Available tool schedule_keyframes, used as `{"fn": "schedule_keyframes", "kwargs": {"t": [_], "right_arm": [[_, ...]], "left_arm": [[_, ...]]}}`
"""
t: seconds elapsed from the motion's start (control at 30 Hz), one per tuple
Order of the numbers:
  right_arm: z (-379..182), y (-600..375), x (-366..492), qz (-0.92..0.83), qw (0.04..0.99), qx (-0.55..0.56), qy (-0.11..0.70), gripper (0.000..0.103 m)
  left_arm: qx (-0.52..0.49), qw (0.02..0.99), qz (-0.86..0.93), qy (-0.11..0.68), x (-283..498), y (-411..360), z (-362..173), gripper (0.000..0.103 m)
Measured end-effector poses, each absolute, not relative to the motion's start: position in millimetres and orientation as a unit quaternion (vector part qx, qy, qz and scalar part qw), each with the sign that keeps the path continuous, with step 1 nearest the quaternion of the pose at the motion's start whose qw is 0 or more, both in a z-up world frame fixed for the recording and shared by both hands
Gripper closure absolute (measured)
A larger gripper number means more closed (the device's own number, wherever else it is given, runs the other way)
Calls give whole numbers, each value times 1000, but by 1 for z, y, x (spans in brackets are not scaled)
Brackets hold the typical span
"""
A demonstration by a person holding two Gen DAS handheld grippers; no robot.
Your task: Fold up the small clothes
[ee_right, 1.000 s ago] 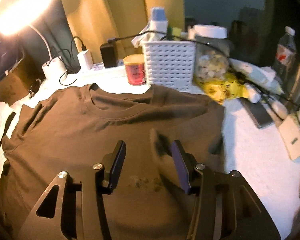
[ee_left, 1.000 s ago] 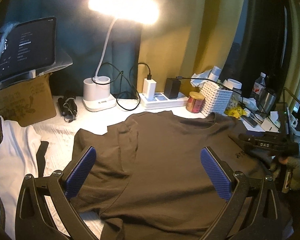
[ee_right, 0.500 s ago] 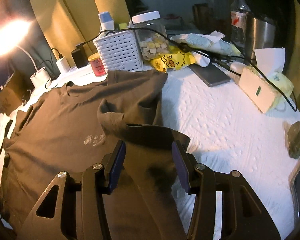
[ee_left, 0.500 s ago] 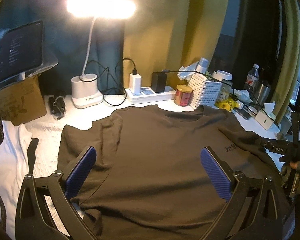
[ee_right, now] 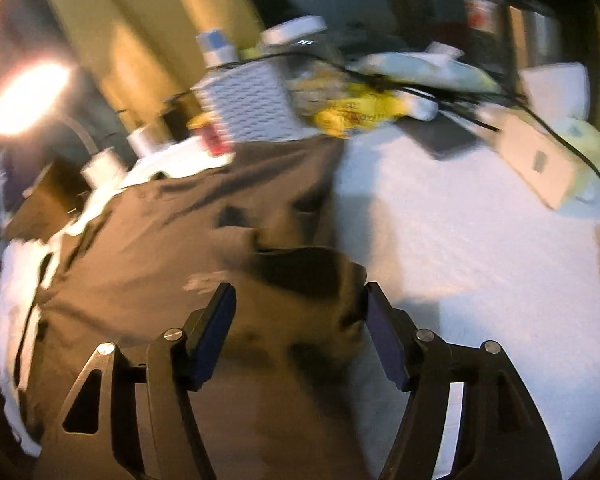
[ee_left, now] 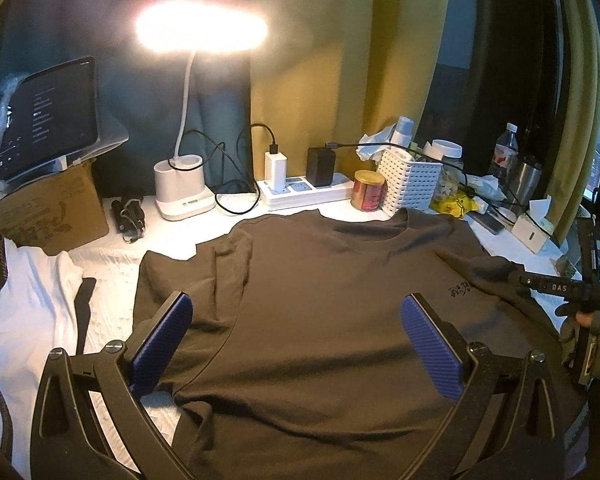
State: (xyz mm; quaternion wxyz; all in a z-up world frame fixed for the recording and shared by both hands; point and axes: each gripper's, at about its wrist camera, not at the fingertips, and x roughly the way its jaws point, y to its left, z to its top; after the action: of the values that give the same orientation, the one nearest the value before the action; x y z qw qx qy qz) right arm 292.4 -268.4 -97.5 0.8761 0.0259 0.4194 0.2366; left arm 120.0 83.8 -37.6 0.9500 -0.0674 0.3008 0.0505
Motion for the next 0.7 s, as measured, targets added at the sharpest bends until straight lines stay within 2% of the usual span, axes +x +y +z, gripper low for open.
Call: {"fn": "schedule_keyframes", "kwargs": {"t": [0.03, 0.07, 0.1, 0.17, 0.37, 0.43, 0.47, 0.5, 0.7], "right_arm": [[-94, -261, 287, 254, 875, 12, 412, 36], [-92, -254, 282, 265, 874, -1, 408, 50], [-92, -245, 276, 276, 870, -17, 407, 74], [-96, -231, 263, 296, 858, -48, 417, 79], [-104, -224, 235, 277, 861, -93, 415, 78], [-93, -237, 240, 246, 880, -84, 398, 63], [-90, -243, 244, 233, 887, -78, 392, 48], [-86, -252, 251, 216, 894, -68, 386, 45], [-92, -278, 289, 176, 894, -21, 412, 45]], "left_arm": [[-68, 950, 50, 301, 120, 83, -37, 1], [-69, 950, 48, 301, 120, 82, -37, 1], [-69, 950, 47, 301, 119, 81, -36, 1], [-68, 950, 44, 301, 119, 78, -35, 1], [-69, 950, 41, 302, 117, 79, -37, 1], [-69, 949, 40, 305, 117, 80, -39, 1], [-68, 949, 39, 305, 117, 79, -39, 1], [-67, 949, 37, 305, 117, 79, -39, 1], [-64, 948, 46, 308, 117, 86, -41, 1]]}}
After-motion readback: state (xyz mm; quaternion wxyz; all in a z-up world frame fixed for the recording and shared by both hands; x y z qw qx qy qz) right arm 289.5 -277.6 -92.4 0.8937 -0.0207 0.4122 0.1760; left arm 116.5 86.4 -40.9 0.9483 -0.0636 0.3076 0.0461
